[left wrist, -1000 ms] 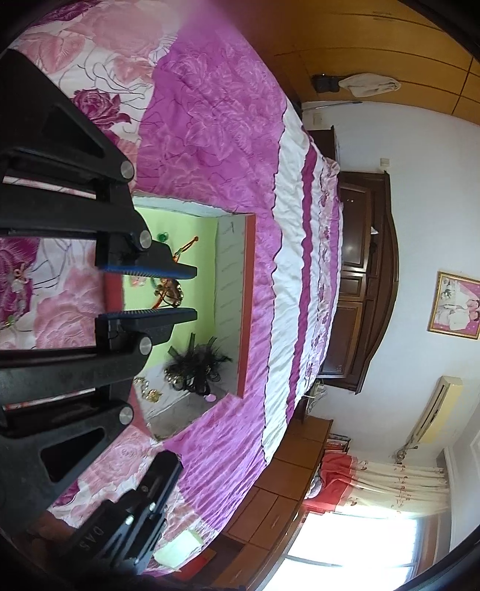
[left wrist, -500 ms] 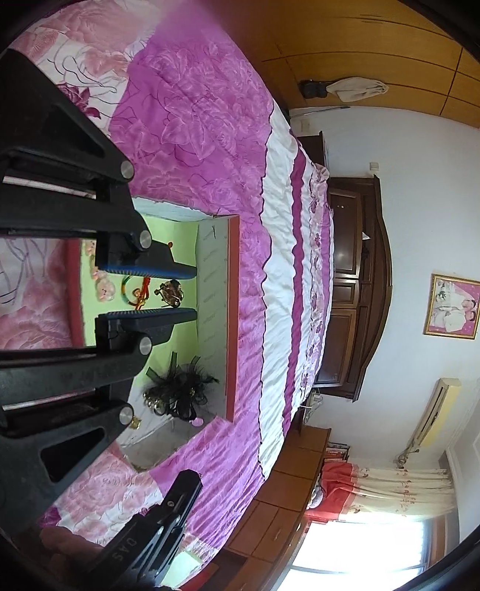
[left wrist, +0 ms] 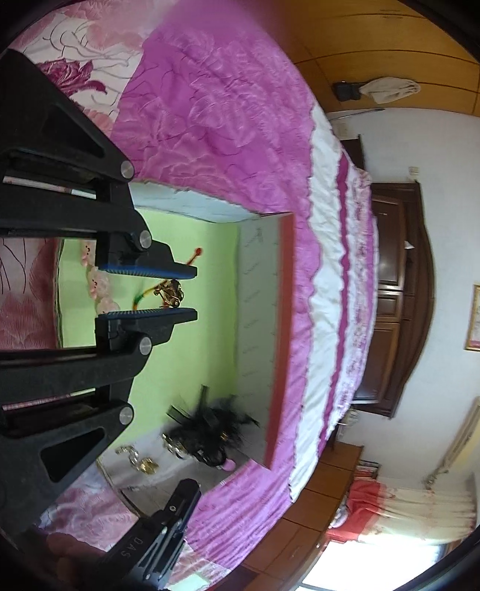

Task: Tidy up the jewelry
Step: 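Open both tools to release the earring and bead into the box, then withdraw both tools toward the clear bead bracelet and red cord bracelet, then grasp the clear bead bracelet with left tool while right tool grasps red cord bracelet, then carry both bracelets into the shoebox with both tools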

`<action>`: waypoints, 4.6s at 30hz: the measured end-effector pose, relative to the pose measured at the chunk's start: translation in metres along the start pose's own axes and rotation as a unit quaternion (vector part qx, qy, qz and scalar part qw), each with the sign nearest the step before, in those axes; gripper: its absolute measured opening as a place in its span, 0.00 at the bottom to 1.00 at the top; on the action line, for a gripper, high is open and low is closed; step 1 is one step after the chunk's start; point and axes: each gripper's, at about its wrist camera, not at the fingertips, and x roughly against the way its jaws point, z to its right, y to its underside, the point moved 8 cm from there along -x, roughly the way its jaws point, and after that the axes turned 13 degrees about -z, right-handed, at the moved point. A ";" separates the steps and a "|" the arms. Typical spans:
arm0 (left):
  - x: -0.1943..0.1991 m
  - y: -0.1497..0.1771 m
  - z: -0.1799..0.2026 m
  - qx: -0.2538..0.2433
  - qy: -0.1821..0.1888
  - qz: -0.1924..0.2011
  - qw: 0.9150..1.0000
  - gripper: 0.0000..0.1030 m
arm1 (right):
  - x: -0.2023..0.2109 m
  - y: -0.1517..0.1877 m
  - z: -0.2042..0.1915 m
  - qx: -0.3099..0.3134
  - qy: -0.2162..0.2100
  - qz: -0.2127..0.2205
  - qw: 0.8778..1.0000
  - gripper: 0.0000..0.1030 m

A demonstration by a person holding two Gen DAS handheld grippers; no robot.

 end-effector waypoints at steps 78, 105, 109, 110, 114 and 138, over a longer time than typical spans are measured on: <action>0.051 0.136 0.012 -0.052 0.071 -0.194 0.977 0.35 | 0.063 0.151 -0.076 0.087 -0.100 -0.179 0.975 0.38; 0.055 0.135 0.016 -0.058 0.076 -0.169 0.981 0.00 | 0.068 0.155 -0.095 0.142 -0.121 -0.169 0.968 0.05; 0.064 0.126 0.018 -0.054 0.083 -0.150 0.984 0.00 | 0.080 0.142 -0.091 0.136 -0.116 -0.137 0.974 0.05; 0.066 0.124 0.019 -0.053 0.083 -0.145 0.985 0.00 | 0.083 0.138 -0.090 0.134 -0.115 -0.128 0.976 0.04; 0.075 0.114 0.019 -0.048 0.085 -0.123 0.988 0.00 | 0.093 0.126 -0.086 0.132 -0.110 -0.099 0.980 0.04; 0.099 0.041 0.028 -0.046 0.072 0.021 0.996 0.00 | 0.120 0.050 -0.074 0.103 -0.063 0.055 0.991 0.04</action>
